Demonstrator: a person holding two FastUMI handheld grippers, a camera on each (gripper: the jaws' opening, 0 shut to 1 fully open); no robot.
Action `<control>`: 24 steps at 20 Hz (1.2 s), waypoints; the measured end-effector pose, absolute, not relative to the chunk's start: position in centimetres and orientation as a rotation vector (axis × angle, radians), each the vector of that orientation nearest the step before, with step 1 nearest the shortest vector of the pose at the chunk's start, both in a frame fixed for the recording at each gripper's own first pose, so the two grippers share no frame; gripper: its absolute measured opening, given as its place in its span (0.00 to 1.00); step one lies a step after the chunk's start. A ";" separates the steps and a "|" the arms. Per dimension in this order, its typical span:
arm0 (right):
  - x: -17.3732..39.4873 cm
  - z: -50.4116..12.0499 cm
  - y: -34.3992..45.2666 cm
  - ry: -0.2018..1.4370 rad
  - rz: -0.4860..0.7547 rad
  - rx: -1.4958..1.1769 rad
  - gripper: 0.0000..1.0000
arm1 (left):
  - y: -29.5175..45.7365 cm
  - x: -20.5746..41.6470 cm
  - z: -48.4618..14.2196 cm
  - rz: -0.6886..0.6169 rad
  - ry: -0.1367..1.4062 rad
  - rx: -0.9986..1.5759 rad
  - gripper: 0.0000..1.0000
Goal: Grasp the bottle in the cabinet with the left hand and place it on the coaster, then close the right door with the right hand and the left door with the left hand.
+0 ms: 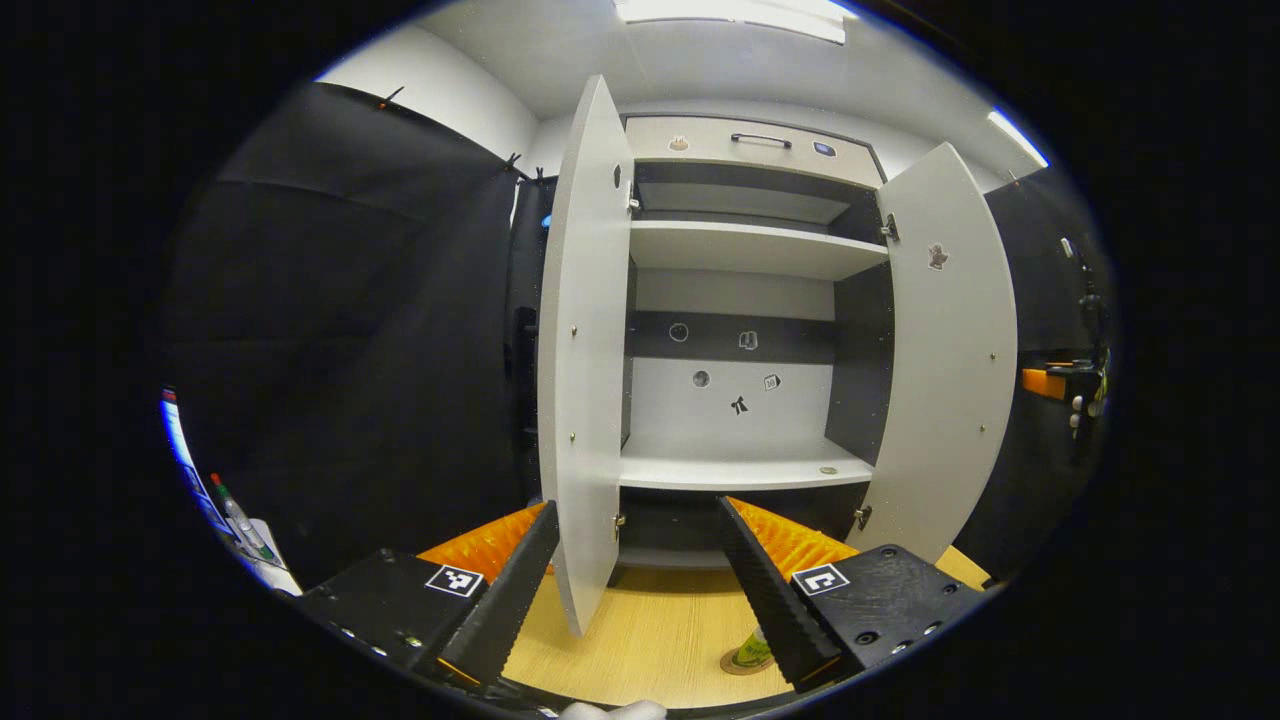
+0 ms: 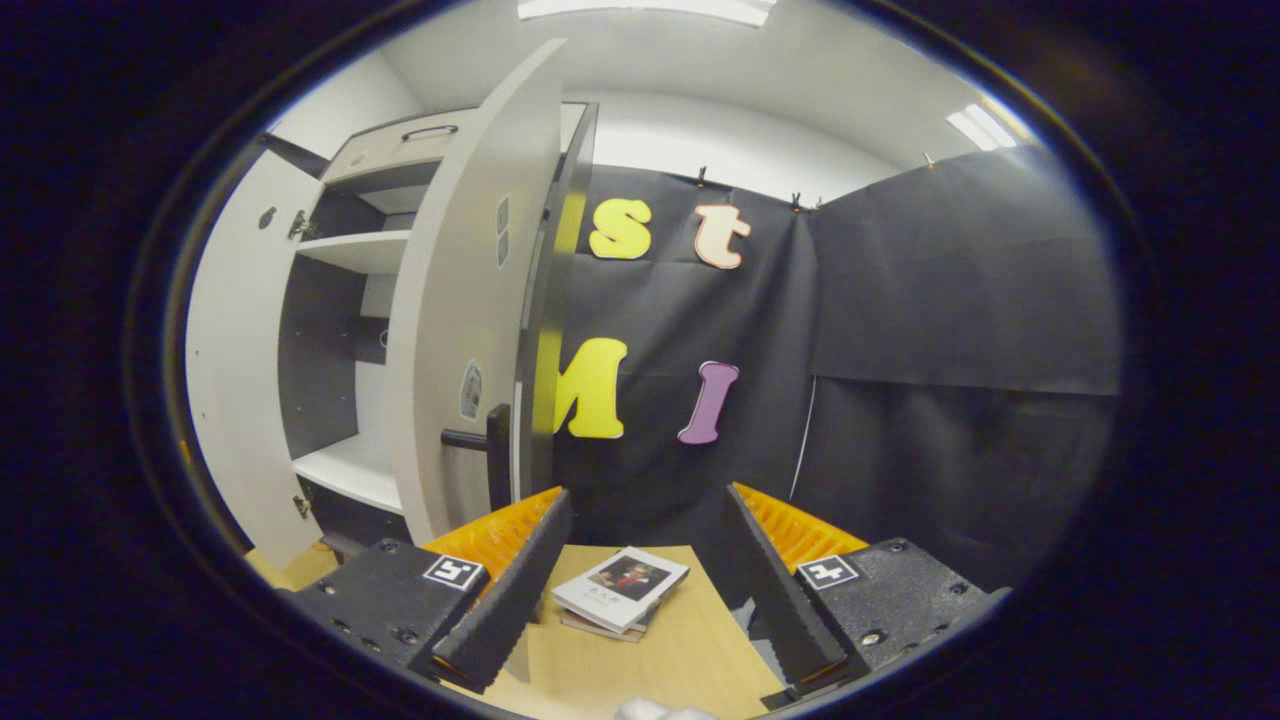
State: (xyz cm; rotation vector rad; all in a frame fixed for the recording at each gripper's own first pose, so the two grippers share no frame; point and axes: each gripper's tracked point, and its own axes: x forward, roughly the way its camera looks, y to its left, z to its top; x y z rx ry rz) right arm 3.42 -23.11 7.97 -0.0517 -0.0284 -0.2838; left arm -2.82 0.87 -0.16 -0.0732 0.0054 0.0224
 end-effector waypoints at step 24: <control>7.2 6.7 -11.8 0.009 -0.089 -0.063 0.96 | 1.4 -5.6 -1.0 0.072 0.046 -0.072 0.94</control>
